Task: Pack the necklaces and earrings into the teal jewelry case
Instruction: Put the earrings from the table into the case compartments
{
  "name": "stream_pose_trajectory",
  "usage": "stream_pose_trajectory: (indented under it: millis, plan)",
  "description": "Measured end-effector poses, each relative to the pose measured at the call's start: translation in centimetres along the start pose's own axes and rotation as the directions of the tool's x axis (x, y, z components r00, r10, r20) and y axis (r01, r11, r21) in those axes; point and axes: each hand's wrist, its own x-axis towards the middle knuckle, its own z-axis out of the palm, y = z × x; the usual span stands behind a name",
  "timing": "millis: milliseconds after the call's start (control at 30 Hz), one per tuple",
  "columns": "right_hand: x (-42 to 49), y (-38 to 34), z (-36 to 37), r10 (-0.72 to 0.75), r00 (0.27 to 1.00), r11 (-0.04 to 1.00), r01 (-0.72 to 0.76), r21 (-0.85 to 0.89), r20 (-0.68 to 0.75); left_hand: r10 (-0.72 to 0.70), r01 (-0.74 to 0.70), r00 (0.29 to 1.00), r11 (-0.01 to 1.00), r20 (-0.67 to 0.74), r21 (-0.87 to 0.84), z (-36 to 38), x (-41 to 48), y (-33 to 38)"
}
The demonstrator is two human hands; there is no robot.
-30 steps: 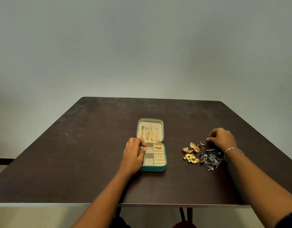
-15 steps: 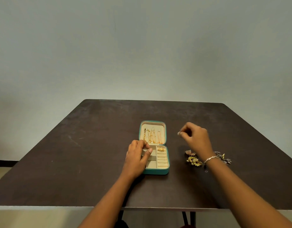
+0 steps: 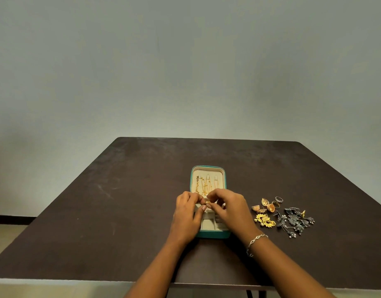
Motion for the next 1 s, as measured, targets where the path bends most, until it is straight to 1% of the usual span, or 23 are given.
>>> stream_pose_trajectory:
  millis: [67, 233, 400, 633, 700, 767, 867, 1000]
  plan:
    - [0.1, 0.1, -0.3, 0.071, 0.997, 0.994, -0.073, 0.077, 0.024, -0.001, 0.001, 1.0, 1.0, -0.003, 0.002, 0.0, 0.1, 0.0]
    - [0.4, -0.2, -0.7, 0.152, 0.983, 0.976, -0.167, 0.142, 0.106, 0.014, -0.014, 1.0, 1.0, -0.005, -0.009, 0.0, 0.0, 0.1]
    - [1.0, -0.4, -1.0, 0.135, 0.977, 0.977, -0.159, 0.145, 0.164, 0.007, -0.007, 1.0, 1.0, 0.005, -0.025, -0.1, 0.0, 0.1]
    - [1.2, -0.1, -1.7, 0.081, 0.983, 0.993, -0.094, 0.071, 0.164, -0.027, 0.029, 0.999, 0.998, 0.027, -0.058, -0.2, 0.0, 0.3]
    - [1.4, -0.1, -2.4, 0.063, 0.987, 0.998, -0.066, 0.014, 0.147, -0.045, 0.047, 0.998, 0.997, 0.039, -0.053, -0.3, 0.0, 0.4]
    - [1.9, 0.0, -3.4, 0.04, 0.985, 0.993, -0.021, -0.116, 0.166, -0.054, 0.055, 0.998, 0.998, 0.04, -0.041, -0.3, 0.1, 0.5]
    - [2.5, -0.1, -4.6, 0.033, 0.964, 0.946, 0.055, -0.32, 0.262, -0.055, 0.056, 0.998, 0.998, 0.042, -0.02, -0.3, 0.1, 0.4]
    - [2.5, -0.6, -4.6, 0.043, 0.929, 0.887, 0.134, -0.442, 0.368, -0.062, 0.062, 0.997, 0.998, 0.041, -0.008, -0.2, 0.1, 0.3]
